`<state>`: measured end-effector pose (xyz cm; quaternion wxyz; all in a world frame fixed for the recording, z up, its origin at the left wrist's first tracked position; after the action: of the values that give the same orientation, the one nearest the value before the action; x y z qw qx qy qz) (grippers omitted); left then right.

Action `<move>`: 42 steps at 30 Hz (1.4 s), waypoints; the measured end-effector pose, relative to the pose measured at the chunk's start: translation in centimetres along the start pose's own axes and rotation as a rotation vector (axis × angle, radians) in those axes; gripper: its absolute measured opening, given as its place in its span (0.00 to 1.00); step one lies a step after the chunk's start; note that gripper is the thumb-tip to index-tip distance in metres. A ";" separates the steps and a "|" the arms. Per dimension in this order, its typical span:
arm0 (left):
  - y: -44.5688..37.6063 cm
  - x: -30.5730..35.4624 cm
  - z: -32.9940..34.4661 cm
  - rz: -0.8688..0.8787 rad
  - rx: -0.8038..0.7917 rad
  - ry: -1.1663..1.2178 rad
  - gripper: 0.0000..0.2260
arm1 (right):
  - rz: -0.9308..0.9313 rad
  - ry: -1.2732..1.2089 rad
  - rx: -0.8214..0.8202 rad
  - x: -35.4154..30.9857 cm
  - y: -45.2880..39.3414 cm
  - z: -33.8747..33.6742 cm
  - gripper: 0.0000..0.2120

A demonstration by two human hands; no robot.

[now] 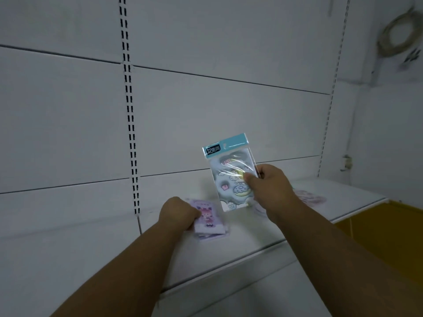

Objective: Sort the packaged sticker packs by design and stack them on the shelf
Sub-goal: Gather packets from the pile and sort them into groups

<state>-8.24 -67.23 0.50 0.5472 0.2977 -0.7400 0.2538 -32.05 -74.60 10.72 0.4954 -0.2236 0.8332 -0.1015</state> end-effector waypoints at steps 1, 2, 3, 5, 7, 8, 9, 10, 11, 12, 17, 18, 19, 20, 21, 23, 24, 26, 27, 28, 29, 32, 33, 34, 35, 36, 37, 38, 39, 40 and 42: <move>-0.3 -0.1 0.0 0.004 0.004 -0.066 0.10 | 0.000 -0.007 -0.007 0.0 -0.5 0.3 0.06; -0.5 -0.1 0.0 0.012 0.009 -0.124 0.11 | 0.000 -0.014 -0.014 0.0 -0.9 0.7 0.06; -0.7 -0.1 -0.1 0.029 0.013 -0.178 0.11 | 0.000 -0.022 -0.021 0.0 -1.2 1.2 0.06; -0.5 0.4 -0.3 0.068 0.010 -0.324 0.14 | -0.001 -0.026 -0.034 0.2 -1.5 2.1 0.06; 0.0 2.1 -0.8 0.159 0.032 -0.359 0.13 | -0.005 -0.020 -0.046 0.4 -1.6 2.8 0.06; 0.2 3.2 -1.0 0.211 0.047 -0.255 0.11 | -0.004 -0.022 -0.057 0.4 -1.7 3.1 0.06; 0.4 4.4 -1.3 0.251 0.046 -0.064 0.10 | -0.001 -0.028 -0.071 0.4 -1.8 3.3 0.06; 0.5 5.4 -1.4 0.255 0.017 0.155 0.09 | 0.004 -0.032 -0.087 0.5 -2.0 3.5 0.07; 0.5 6.3 -1.1 0.245 -0.030 0.334 0.09 | 0.010 -0.034 -0.101 0.6 -2.1 3.5 0.07; 0.4 7.1 -0.6 0.231 -0.080 0.439 0.08 | 0.013 -0.034 -0.108 0.8 -2.3 3.4 0.07; -1.0 9.0 4.5 0.205 -0.200 0.523 0.06 | 0.033 0.031 -0.085 3.4 -3.8 0.8 0.05; -1.2 9.3 5.9 0.199 -0.213 0.540 0.06 | 0.033 0.076 -0.084 4.1 -4.2 0.0 0.05; -1.4 9.6 7.3 0.190 -0.226 0.553 0.06 | 0.041 0.116 -0.087 5.0 -4.7 -1.0 0.04; -1.6 10.1 9.0 0.179 -0.238 0.568 0.06 | 0.057 0.148 -0.089 6.0 -5.2 -2.1 0.05; -1.9 10.6 10.7 0.168 -0.253 0.576 0.07 | 0.072 0.176 -0.081 7.0 -5.9 -3.3 0.06; -2.4 11.7 14.5 0.135 -0.285 0.581 0.06 | 0.100 0.227 -0.031 9.4 -7.5 -6.3 0.07; -2.7 12.2 16.1 0.119 -0.301 0.573 0.06 | 0.117 0.241 -0.006 10.4 -8.2 -7.7 0.07; -3.3 13.2 20.4 0.078 -0.337 0.538 0.05 | 0.145 0.270 0.018 12.9 -10.1 -10.2 0.09; -3.6 13.5 22.4 0.056 -0.350 0.511 0.04 | 0.152 0.293 0.012 14.1 -11.2 -11.2 0.09; -4.1 13.7 24.3 0.033 -0.356 0.482 0.05 | 0.160 0.318 0.005 15.4 -12.5 -12.1 0.10; -4.7 13.8 26.2 0.012 -0.358 0.454 0.07 | 0.159 0.340 -0.006 16.6 -13.8 -12.8 0.10; -6.8 13.7 31.2 -0.055 -0.328 0.386 0.06 | 0.140 0.428 -0.067 20.4 -18.2 -14.1 0.12; -7.3 13.5 32.0 -0.079 -0.327 0.341 0.07 | 0.132 0.468 -0.092 21.2 -19.1 -13.9 0.12; -7.9 13.2 33.2 -0.102 -0.321 0.281 0.07 | 0.116 0.517 -0.127 22.3 -20.4 -13.6 0.12; -8.6 13.1 34.3 -0.119 -0.307 0.220 0.07 | 0.098 0.568 -0.171 23.5 -21.6 -13.3 0.13; -9.3 12.9 35.2 -0.133 -0.291 0.164 0.07 | 0.090 0.613 -0.217 24.7 -22.7 -12.8 0.13; -10.0 12.5 36.1 -0.153 -0.280 0.115 0.07 | 0.089 0.648 -0.263 25.8 -23.7 -12.2 0.13; -10.6 12.2 36.8 -0.174 -0.275 0.069 0.07 | 0.079 0.677 -0.296 26.7 -24.6 -11.7 0.12; -11.1 11.8 37.4 -0.181 -0.267 0.012 0.07 | 0.061 0.705 -0.316 27.3 -25.4 -11.3 0.12; -11.5 11.5 37.8 -0.175 -0.256 -0.058 0.08 | 0.038 0.738 -0.330 27.8 -26.0 -10.9 0.12; -11.9 11.1 38.3 -0.151 -0.240 -0.204 0.11 | -0.024 0.831 -0.360 28.2 -26.5 -10.1 0.11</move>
<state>-27.44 -104.13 1.33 0.5184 0.3091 -0.7922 0.0907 -45.16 -111.78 3.94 0.0710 -0.2560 0.9632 -0.0419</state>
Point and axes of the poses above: each hand's wrist, its own y-axis away from the middle knuckle, its own z-axis out of the palm, x = y × z, the point moved 9 cm from there along -y, towards the middle knuckle, and after that the axes turned 14 degrees about y, right-handed, at the moved point
